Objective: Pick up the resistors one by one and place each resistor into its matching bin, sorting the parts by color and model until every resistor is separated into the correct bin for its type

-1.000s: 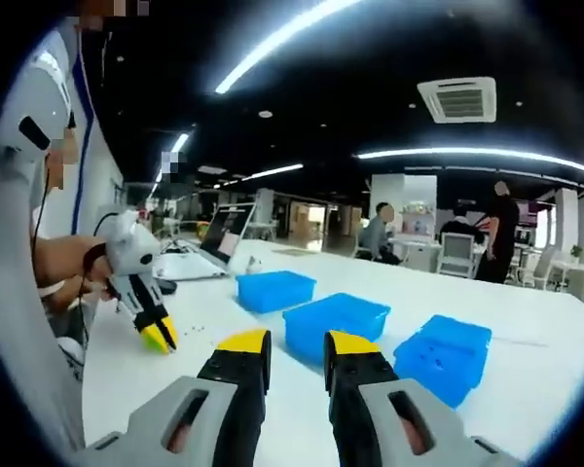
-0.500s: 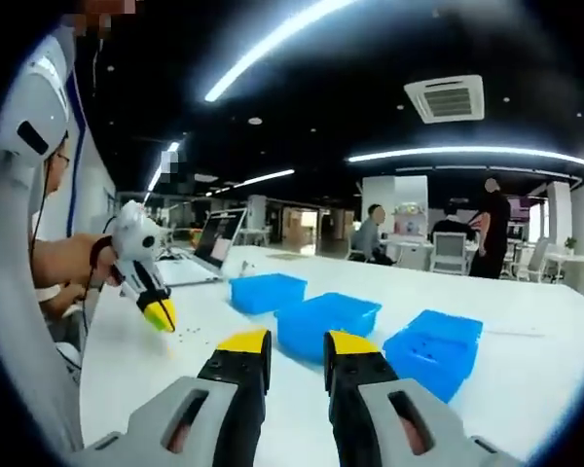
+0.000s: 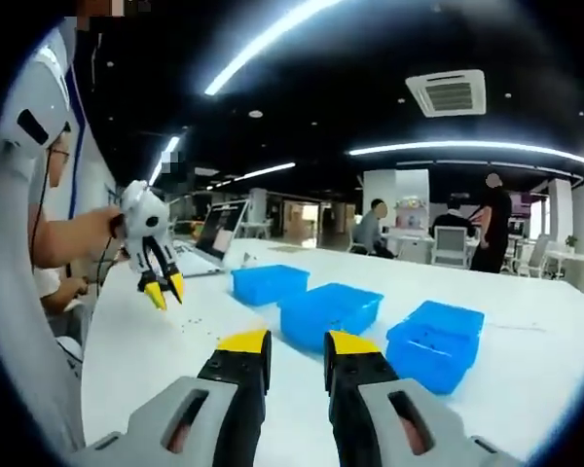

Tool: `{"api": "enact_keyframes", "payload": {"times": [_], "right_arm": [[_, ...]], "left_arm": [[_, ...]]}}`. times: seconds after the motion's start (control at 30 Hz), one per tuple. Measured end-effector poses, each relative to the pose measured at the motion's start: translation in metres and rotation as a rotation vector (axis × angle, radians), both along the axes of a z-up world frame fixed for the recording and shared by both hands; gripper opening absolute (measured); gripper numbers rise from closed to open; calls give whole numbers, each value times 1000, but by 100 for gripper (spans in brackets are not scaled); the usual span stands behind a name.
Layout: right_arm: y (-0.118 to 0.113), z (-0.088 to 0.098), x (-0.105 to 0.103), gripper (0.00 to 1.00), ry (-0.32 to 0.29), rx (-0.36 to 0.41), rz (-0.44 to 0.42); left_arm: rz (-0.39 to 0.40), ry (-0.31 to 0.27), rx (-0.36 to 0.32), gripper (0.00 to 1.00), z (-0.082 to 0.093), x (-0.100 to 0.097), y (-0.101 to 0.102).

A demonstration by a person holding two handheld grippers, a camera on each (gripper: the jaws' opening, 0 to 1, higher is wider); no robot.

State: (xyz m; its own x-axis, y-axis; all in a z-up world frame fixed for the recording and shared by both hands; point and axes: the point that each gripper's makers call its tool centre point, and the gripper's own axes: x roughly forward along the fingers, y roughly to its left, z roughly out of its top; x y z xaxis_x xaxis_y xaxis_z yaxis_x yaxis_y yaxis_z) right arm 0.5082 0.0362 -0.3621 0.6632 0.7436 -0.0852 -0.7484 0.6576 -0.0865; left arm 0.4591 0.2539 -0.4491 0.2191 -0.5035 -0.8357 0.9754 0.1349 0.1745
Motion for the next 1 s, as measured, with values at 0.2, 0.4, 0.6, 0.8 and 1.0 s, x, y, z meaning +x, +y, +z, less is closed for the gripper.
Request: {"api": "enact_keyframes", "payload": {"times": [0.2,0.4,0.6,0.8,1.0], "right_arm": [[2,5,-7,24,-13,7,12],[-5,3,-7,24,-6,3,-3],[-11,2,-8,24,-4,-11,-15],[-14,3,-8,24,-5,-6,-25],[-14,2,-9,24,-2,-7,-23]], "left_arm": [[-184,17,155,17,-22,4,-9],[-238,78,225,14,-29,4,-10],[-272,114,259,11,-32,1,-8],[-277,137,291,12,-32,5,-2],[-295,164,329,9,-33,4,-2]]}}
